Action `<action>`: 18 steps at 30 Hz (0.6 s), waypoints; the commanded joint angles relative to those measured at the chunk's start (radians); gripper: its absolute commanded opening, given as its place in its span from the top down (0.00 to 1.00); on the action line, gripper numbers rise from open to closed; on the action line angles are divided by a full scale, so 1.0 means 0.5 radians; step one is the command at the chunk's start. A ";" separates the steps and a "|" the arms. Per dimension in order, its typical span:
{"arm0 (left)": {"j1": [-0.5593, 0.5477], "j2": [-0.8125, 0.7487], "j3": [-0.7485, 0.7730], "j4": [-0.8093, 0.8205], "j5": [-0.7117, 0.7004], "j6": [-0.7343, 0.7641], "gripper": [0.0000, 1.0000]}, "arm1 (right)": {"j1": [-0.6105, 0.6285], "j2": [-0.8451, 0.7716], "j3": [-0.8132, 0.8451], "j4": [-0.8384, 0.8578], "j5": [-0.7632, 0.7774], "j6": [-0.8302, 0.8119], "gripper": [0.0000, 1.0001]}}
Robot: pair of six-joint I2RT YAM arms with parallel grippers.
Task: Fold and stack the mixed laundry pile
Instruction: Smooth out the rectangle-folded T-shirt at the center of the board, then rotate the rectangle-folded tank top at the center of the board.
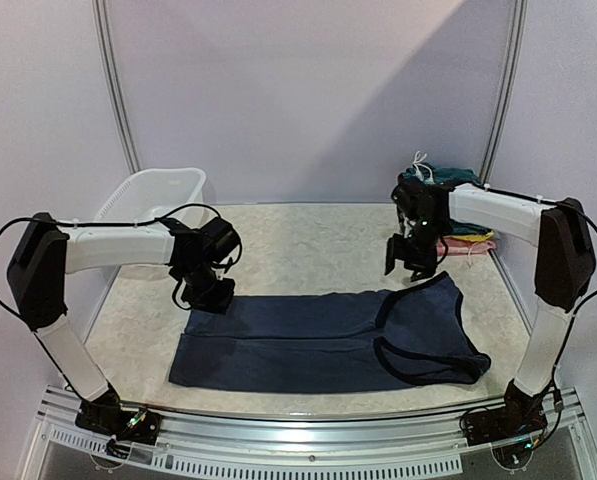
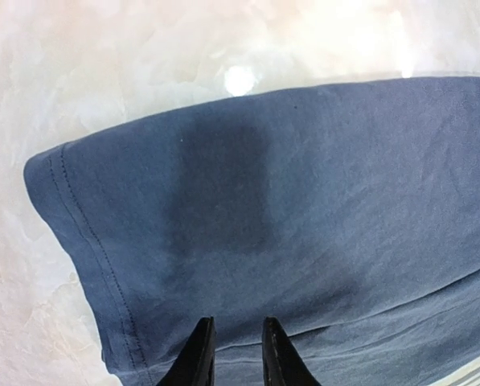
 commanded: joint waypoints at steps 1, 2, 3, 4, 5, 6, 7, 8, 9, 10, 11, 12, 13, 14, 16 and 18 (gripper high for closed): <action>-0.021 -0.062 0.010 -0.014 -0.065 0.026 0.79 | -0.238 -0.010 0.015 -0.228 0.231 0.148 0.32; -0.018 -0.071 0.010 -0.015 -0.081 0.032 0.78 | -0.283 0.011 0.017 -0.228 0.224 0.174 0.31; -0.014 -0.076 0.011 -0.014 -0.092 0.039 0.77 | -0.330 0.026 0.026 -0.224 0.210 0.208 0.31; -0.007 -0.081 0.016 -0.013 -0.106 0.044 0.75 | -0.368 0.049 0.038 -0.217 0.194 0.227 0.31; 0.006 -0.083 0.020 -0.006 -0.117 0.051 0.74 | -0.399 0.083 0.054 -0.208 0.183 0.250 0.31; 0.025 -0.081 0.024 0.005 -0.115 0.061 0.74 | -0.427 0.109 0.080 -0.216 0.182 0.263 0.31; 0.050 -0.076 0.032 0.014 -0.109 0.071 0.74 | -0.448 0.151 0.110 -0.233 0.193 0.283 0.31; 0.080 -0.066 0.040 0.024 -0.105 0.082 0.74 | -0.467 0.185 0.139 -0.246 0.205 0.294 0.31; 0.109 -0.054 0.046 0.036 -0.093 0.093 0.74 | -0.484 0.241 0.160 -0.253 0.209 0.309 0.31; 0.144 -0.036 0.051 0.054 -0.085 0.110 0.74 | -0.500 0.279 0.173 -0.248 0.218 0.327 0.31; 0.177 -0.021 0.053 0.065 -0.075 0.125 0.74 | -0.515 0.304 0.182 -0.242 0.219 0.339 0.31; 0.211 -0.007 0.057 0.078 -0.061 0.139 0.74 | -0.529 0.341 0.190 -0.233 0.219 0.353 0.32; 0.245 0.005 0.062 0.096 -0.047 0.155 0.74 | -0.548 0.361 0.197 -0.218 0.214 0.362 0.33; 0.275 0.020 0.066 0.105 -0.034 0.171 0.75 | -0.567 0.384 0.209 -0.207 0.210 0.368 0.33; 0.334 0.051 0.079 0.124 -0.011 0.205 0.75 | -0.603 0.442 0.265 -0.221 0.224 0.366 0.34; 0.386 0.082 0.089 0.141 0.006 0.238 0.75 | -0.637 0.500 0.362 -0.285 0.264 0.357 0.35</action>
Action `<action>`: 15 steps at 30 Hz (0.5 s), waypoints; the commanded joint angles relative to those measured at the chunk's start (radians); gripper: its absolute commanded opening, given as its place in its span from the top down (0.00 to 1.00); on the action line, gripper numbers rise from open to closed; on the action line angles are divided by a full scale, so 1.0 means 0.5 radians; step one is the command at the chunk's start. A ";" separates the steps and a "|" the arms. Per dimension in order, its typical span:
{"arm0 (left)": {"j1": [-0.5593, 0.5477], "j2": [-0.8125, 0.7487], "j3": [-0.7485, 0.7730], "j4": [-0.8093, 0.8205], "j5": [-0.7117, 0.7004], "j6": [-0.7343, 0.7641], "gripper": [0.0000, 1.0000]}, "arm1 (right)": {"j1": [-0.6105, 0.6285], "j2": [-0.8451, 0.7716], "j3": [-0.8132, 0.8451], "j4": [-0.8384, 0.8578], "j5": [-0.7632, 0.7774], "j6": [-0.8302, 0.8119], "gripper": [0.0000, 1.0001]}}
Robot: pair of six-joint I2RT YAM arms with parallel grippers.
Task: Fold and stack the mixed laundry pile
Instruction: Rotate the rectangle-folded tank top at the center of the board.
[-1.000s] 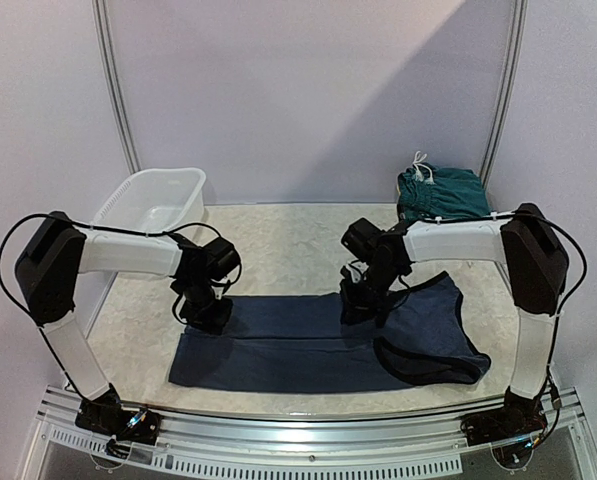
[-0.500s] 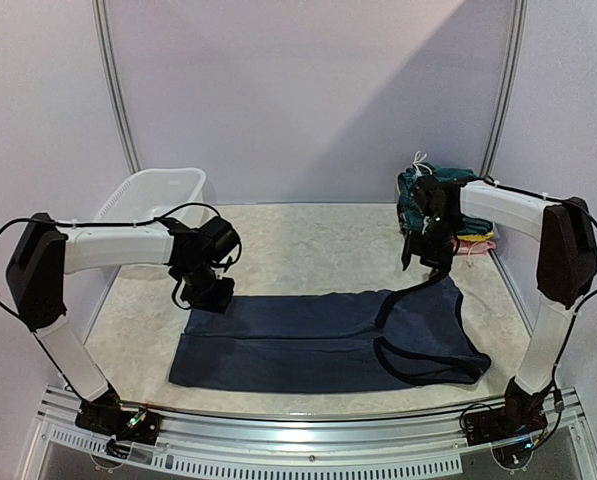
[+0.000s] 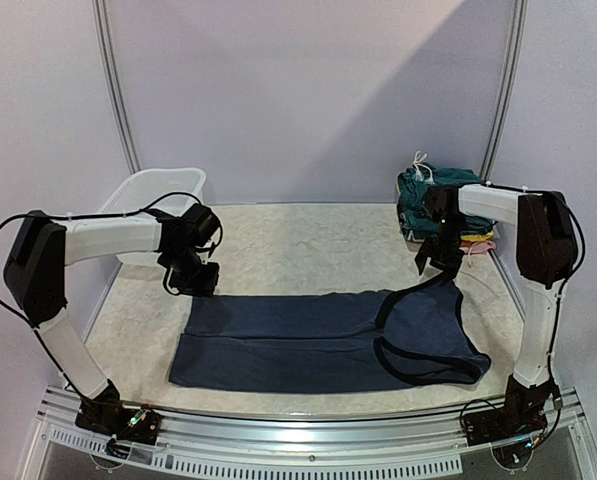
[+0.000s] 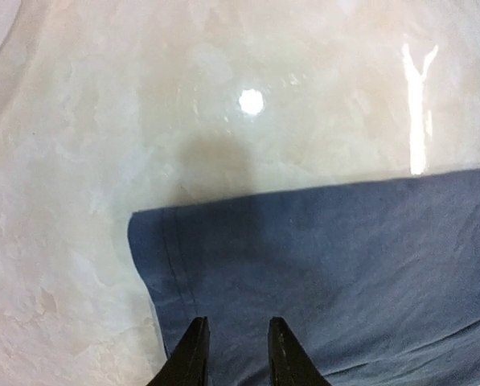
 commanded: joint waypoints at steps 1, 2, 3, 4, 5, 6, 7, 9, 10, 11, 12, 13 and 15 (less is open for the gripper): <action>0.117 0.099 0.059 0.086 0.067 0.113 0.75 | -0.086 0.142 0.198 -0.110 0.106 0.035 0.36; 0.148 0.117 0.064 0.095 0.075 0.124 0.75 | -0.094 0.163 0.221 -0.134 0.122 0.030 0.36; 0.167 0.131 0.066 0.105 0.085 0.134 0.75 | -0.104 0.189 0.229 -0.148 0.133 0.026 0.37; 0.186 0.148 0.072 0.116 0.091 0.140 0.76 | -0.114 0.200 0.230 -0.148 0.136 0.030 0.38; 0.204 0.164 0.075 0.121 0.099 0.145 0.76 | -0.123 0.214 0.228 -0.143 0.131 0.035 0.39; 0.222 0.177 0.078 0.133 0.108 0.153 0.76 | -0.127 0.223 0.228 -0.142 0.129 0.037 0.40; 0.237 0.188 0.079 0.143 0.120 0.158 0.76 | -0.131 0.230 0.228 -0.139 0.129 0.040 0.42; 0.259 0.216 0.079 0.165 0.142 0.165 0.76 | -0.133 0.256 0.228 -0.135 0.116 0.038 0.44; 0.266 0.230 0.081 0.172 0.150 0.173 0.77 | -0.132 0.271 0.226 -0.136 0.108 0.037 0.46; 0.272 0.245 0.084 0.178 0.154 0.178 0.77 | -0.132 0.285 0.218 -0.127 0.094 0.035 0.48; 0.277 0.261 0.086 0.185 0.158 0.183 0.77 | -0.132 0.290 0.205 -0.113 0.076 0.037 0.52; 0.280 0.276 0.088 0.190 0.162 0.189 0.77 | -0.132 0.293 0.190 -0.100 0.072 0.036 0.57; 0.292 0.310 0.086 0.208 0.169 0.195 0.77 | -0.132 0.289 0.169 -0.088 0.068 0.034 0.69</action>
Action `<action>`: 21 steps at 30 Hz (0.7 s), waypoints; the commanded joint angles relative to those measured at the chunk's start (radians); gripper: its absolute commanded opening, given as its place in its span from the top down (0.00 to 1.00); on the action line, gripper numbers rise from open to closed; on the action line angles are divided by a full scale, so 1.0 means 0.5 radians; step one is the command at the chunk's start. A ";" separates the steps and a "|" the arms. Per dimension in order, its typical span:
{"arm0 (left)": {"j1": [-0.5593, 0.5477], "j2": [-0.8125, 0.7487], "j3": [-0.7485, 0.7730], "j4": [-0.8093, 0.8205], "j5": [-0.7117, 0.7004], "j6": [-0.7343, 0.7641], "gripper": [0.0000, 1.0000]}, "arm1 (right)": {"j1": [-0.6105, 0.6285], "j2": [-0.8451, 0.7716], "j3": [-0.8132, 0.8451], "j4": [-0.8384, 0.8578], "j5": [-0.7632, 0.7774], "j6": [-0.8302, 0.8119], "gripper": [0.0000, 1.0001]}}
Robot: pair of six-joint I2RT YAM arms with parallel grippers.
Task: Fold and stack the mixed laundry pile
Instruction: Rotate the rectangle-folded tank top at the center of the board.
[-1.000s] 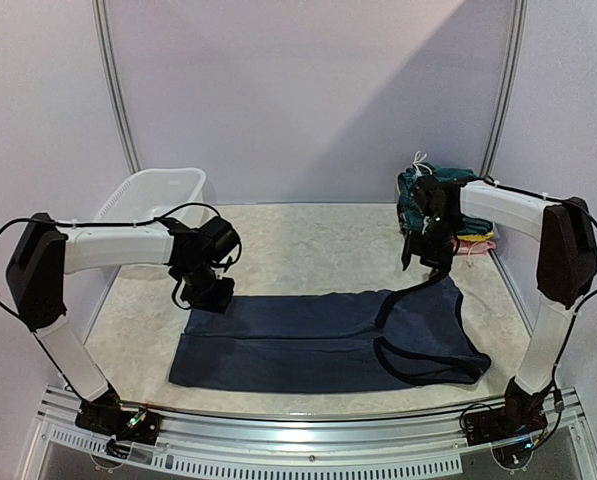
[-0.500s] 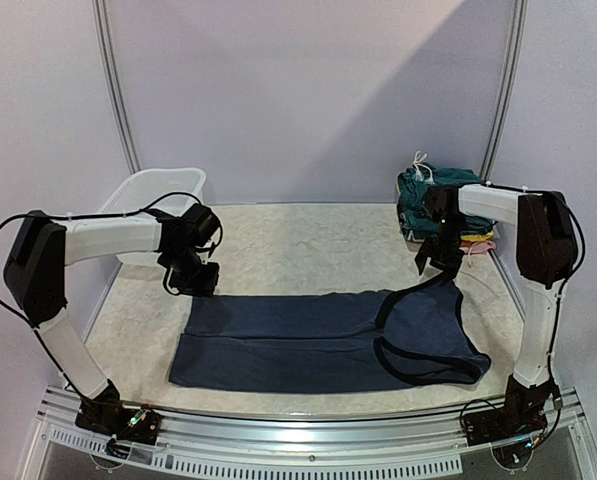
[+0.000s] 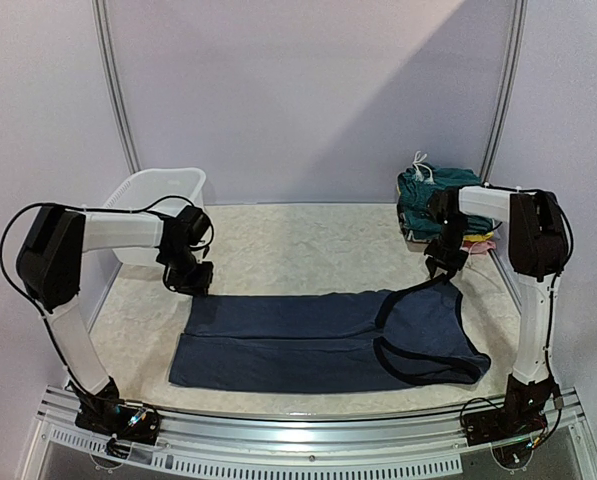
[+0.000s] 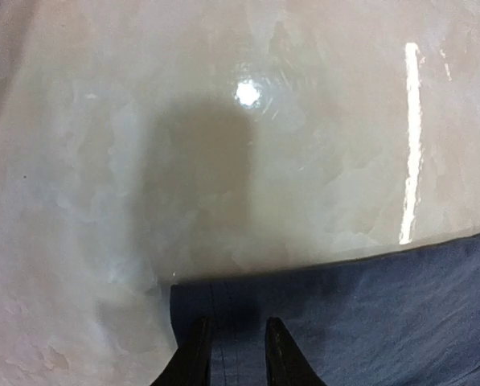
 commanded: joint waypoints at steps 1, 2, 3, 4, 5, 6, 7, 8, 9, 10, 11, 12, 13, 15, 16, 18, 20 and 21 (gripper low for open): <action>0.039 0.096 0.035 0.083 0.057 0.048 0.78 | -0.002 0.041 -0.035 0.010 0.003 0.007 0.75; 0.047 0.112 0.032 0.098 0.063 0.048 0.78 | -0.002 0.037 -0.037 0.006 0.002 0.003 0.82; 0.055 0.132 0.031 0.110 0.068 0.047 0.78 | -0.002 0.030 -0.037 0.002 0.003 -0.004 0.89; 0.060 0.150 0.031 0.118 0.073 0.044 0.78 | -0.002 0.023 -0.039 -0.008 0.005 -0.010 0.95; 0.068 0.170 0.031 0.122 0.077 0.040 0.79 | -0.002 0.009 -0.046 -0.015 0.005 -0.021 0.99; 0.077 0.185 0.029 0.128 0.078 0.033 0.79 | -0.002 -0.001 -0.057 -0.019 0.006 -0.029 1.00; 0.085 0.199 0.028 0.134 0.073 0.024 0.80 | -0.001 -0.030 -0.071 -0.023 0.010 -0.035 1.00; 0.092 0.211 0.028 0.133 0.072 0.014 0.80 | -0.001 -0.051 -0.096 -0.021 0.017 -0.045 1.00; 0.099 0.221 0.028 0.138 0.072 0.004 0.80 | -0.002 -0.084 -0.120 -0.020 0.030 -0.051 1.00; 0.104 0.230 0.024 0.141 0.069 -0.004 0.81 | 0.001 -0.141 -0.154 -0.018 0.045 -0.060 1.00; 0.108 0.239 0.023 0.142 0.065 -0.007 0.81 | 0.001 -0.179 -0.197 -0.008 0.058 -0.061 1.00; 0.112 0.243 0.024 0.137 0.058 -0.017 0.81 | 0.003 -0.235 -0.252 0.019 0.064 -0.066 1.00; 0.116 0.249 0.020 0.138 0.055 -0.023 0.81 | 0.006 -0.285 -0.324 0.060 0.063 -0.070 1.00; 0.119 0.257 0.012 0.135 0.047 -0.042 0.81 | 0.013 -0.442 -0.490 0.168 0.060 -0.074 1.00; 0.124 0.262 0.006 0.133 0.044 -0.052 0.81 | 0.016 -0.524 -0.575 0.219 0.061 -0.075 1.00; 0.129 0.264 -0.004 0.132 0.044 -0.082 0.82 | 0.020 -0.671 -0.735 0.307 0.063 -0.061 1.00; 0.129 0.268 -0.016 0.136 0.049 -0.111 0.82 | 0.033 -0.776 -0.880 0.394 0.053 -0.043 1.00; 0.129 0.269 -0.020 0.138 0.054 -0.126 0.82 | 0.048 -0.833 -0.973 0.445 0.030 -0.039 1.00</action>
